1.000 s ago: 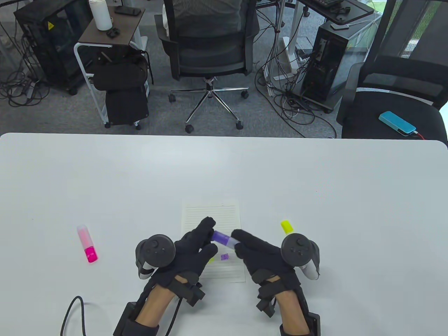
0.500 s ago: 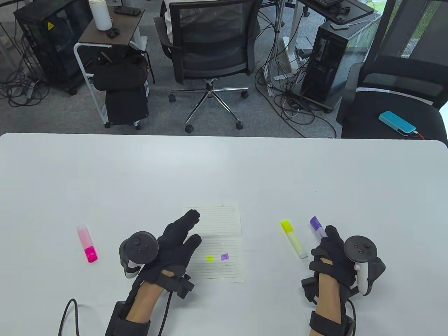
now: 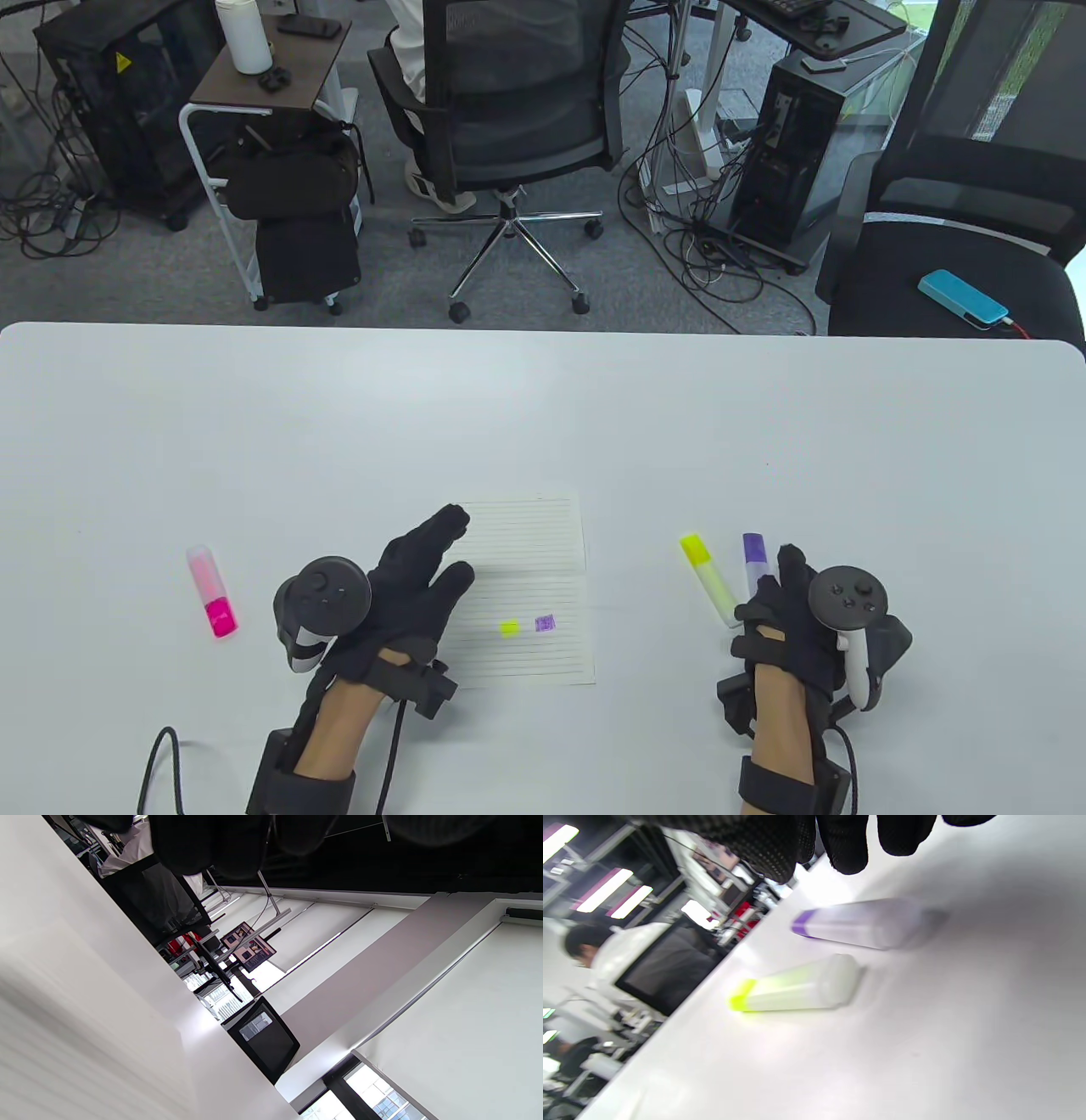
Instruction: Apply highlighter ink on paper
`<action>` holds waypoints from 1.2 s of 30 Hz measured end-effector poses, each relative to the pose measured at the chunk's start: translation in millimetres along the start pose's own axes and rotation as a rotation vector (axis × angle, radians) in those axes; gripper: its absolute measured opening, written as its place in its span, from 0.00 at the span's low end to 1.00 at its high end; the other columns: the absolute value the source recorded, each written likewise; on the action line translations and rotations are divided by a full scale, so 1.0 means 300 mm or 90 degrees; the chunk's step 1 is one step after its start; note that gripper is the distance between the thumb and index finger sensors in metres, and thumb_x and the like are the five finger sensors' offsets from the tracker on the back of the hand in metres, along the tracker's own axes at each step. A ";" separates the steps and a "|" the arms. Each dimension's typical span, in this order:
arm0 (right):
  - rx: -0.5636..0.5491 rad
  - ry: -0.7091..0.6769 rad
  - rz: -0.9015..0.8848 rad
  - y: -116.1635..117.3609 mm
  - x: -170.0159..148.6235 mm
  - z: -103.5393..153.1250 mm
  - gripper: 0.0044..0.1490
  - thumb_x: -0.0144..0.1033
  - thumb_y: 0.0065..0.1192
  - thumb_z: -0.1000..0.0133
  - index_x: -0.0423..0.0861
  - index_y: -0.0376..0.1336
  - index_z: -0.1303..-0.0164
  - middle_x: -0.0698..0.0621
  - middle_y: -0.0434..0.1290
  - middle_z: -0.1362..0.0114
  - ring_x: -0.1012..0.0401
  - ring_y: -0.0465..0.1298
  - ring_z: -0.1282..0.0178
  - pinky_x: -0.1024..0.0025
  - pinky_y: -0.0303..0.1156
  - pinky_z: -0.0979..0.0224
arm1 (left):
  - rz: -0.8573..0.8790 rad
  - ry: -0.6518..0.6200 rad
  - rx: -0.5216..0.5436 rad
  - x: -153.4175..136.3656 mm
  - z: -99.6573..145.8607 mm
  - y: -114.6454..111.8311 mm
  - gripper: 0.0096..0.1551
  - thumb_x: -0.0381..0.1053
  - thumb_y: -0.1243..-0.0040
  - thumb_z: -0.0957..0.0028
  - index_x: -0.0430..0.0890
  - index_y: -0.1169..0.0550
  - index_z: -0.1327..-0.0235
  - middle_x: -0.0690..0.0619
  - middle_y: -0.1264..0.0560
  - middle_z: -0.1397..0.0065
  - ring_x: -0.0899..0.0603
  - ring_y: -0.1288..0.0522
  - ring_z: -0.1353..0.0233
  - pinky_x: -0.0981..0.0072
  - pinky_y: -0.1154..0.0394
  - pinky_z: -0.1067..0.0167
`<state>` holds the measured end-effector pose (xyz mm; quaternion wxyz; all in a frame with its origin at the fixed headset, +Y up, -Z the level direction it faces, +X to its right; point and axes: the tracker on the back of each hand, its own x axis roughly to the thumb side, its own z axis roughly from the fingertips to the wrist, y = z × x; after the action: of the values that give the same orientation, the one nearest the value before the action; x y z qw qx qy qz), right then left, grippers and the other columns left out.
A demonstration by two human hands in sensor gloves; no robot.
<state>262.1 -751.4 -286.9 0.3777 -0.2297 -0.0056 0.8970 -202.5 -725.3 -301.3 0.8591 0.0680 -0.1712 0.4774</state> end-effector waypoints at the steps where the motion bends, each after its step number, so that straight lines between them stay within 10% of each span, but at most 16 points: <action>1: -0.001 -0.038 -0.012 -0.004 0.017 0.008 0.35 0.36 0.59 0.30 0.48 0.51 0.13 0.40 0.54 0.10 0.31 0.50 0.18 0.28 0.48 0.25 | -0.003 0.003 0.006 -0.002 0.001 0.009 0.45 0.73 0.51 0.51 0.54 0.39 0.22 0.48 0.35 0.20 0.35 0.33 0.25 0.30 0.38 0.31; 12: 0.135 -0.352 -0.182 0.063 0.180 0.104 0.38 0.49 0.56 0.29 0.51 0.49 0.12 0.42 0.54 0.09 0.34 0.51 0.15 0.28 0.49 0.23 | -0.196 0.182 0.135 -0.065 0.047 0.206 0.42 0.71 0.48 0.50 0.50 0.32 0.27 0.48 0.34 0.21 0.34 0.34 0.25 0.30 0.41 0.30; 17: 0.204 -0.417 -0.170 0.135 0.249 0.153 0.37 0.49 0.55 0.29 0.51 0.49 0.12 0.42 0.54 0.09 0.35 0.51 0.15 0.28 0.49 0.22 | -0.302 0.538 0.272 -0.122 0.143 0.344 0.41 0.67 0.43 0.50 0.47 0.33 0.27 0.45 0.36 0.22 0.33 0.36 0.26 0.30 0.43 0.30; 21: 0.244 -0.444 -0.137 0.186 0.287 0.187 0.37 0.49 0.54 0.29 0.51 0.49 0.12 0.42 0.54 0.09 0.35 0.51 0.15 0.28 0.49 0.22 | -0.363 0.773 0.227 -0.233 0.212 0.440 0.52 0.69 0.42 0.51 0.44 0.46 0.23 0.42 0.48 0.19 0.31 0.45 0.23 0.29 0.49 0.29; 27: 0.276 -0.456 -0.121 0.226 0.304 0.201 0.37 0.48 0.54 0.29 0.51 0.49 0.12 0.42 0.54 0.09 0.35 0.52 0.15 0.28 0.49 0.23 | -0.322 0.870 0.178 -0.386 0.238 0.454 0.59 0.74 0.41 0.55 0.43 0.50 0.24 0.41 0.53 0.20 0.30 0.49 0.23 0.29 0.52 0.29; 36: 0.286 -0.453 -0.112 0.234 0.304 0.200 0.36 0.48 0.54 0.28 0.50 0.49 0.12 0.42 0.54 0.09 0.35 0.52 0.15 0.28 0.49 0.23 | -0.369 0.890 0.164 -0.446 0.222 0.443 0.39 0.63 0.37 0.53 0.45 0.34 0.35 0.46 0.49 0.22 0.35 0.46 0.25 0.32 0.50 0.28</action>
<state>134.3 -729.7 -283.2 0.4681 0.1833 0.0402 0.8635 -394.9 -779.6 -293.7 0.8437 -0.1078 0.4936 0.1811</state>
